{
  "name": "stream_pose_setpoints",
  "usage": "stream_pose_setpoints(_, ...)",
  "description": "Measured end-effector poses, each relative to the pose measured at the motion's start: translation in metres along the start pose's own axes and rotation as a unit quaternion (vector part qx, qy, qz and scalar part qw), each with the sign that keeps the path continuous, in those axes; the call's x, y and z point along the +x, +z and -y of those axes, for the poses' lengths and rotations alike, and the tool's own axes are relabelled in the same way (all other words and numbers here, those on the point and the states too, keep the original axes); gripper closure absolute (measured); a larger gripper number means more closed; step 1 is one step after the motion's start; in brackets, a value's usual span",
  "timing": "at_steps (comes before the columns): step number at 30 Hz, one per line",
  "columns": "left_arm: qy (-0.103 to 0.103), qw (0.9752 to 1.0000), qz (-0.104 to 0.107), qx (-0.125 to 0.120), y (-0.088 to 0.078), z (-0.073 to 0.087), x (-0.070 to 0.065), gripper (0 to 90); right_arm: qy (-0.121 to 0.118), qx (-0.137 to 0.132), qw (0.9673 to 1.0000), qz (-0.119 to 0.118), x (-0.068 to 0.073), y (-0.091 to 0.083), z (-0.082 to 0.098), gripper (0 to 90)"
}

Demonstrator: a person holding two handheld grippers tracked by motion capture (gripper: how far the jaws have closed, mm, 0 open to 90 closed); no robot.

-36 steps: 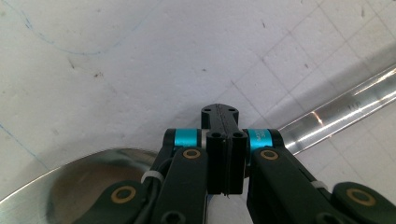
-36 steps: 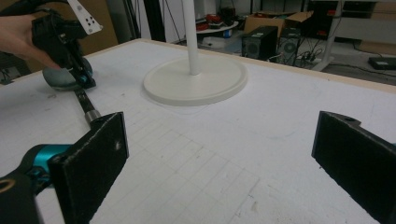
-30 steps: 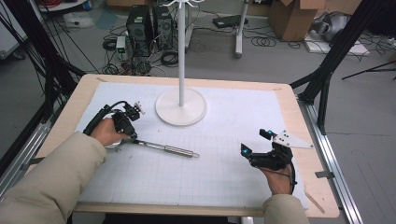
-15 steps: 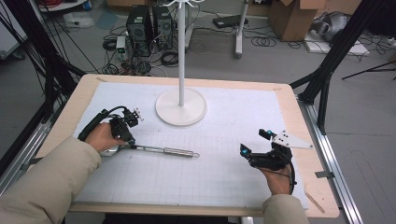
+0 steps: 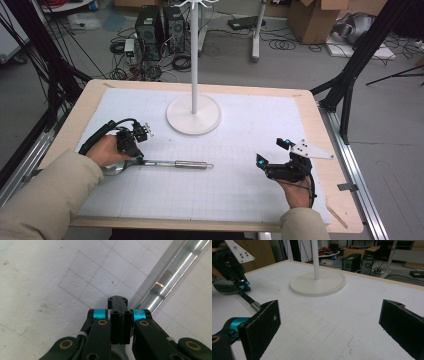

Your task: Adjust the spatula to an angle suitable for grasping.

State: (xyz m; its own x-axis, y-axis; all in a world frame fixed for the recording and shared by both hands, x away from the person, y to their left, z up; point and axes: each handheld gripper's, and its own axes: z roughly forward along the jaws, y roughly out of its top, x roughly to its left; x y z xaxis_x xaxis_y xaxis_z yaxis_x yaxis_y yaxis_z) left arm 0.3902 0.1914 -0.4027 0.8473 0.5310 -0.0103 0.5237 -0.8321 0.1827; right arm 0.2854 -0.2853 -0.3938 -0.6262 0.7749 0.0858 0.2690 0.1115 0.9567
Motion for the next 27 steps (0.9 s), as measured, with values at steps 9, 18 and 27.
stream_pose_setpoints(9, 0.031, 0.9992, 0.024, 0.008, 0.000, 0.004, -0.007, 89.5, 0.001, -0.001, 1.0000, 0.002, 0.000, -0.001, 0.000, 2.8)
stream_pose_setpoints(18, 0.058, 0.9975, 0.033, 0.021, -0.001, 0.006, -0.014, 89.5, 0.003, 0.002, 1.0000, 0.001, 0.000, 0.000, 0.000, 2.8)
stream_pose_setpoints(27, 0.063, 0.9974, 0.036, 0.004, -0.008, 0.007, -0.016, 87.4, 0.001, 0.000, 1.0000, 0.001, -0.001, 0.001, 0.000, 2.8)
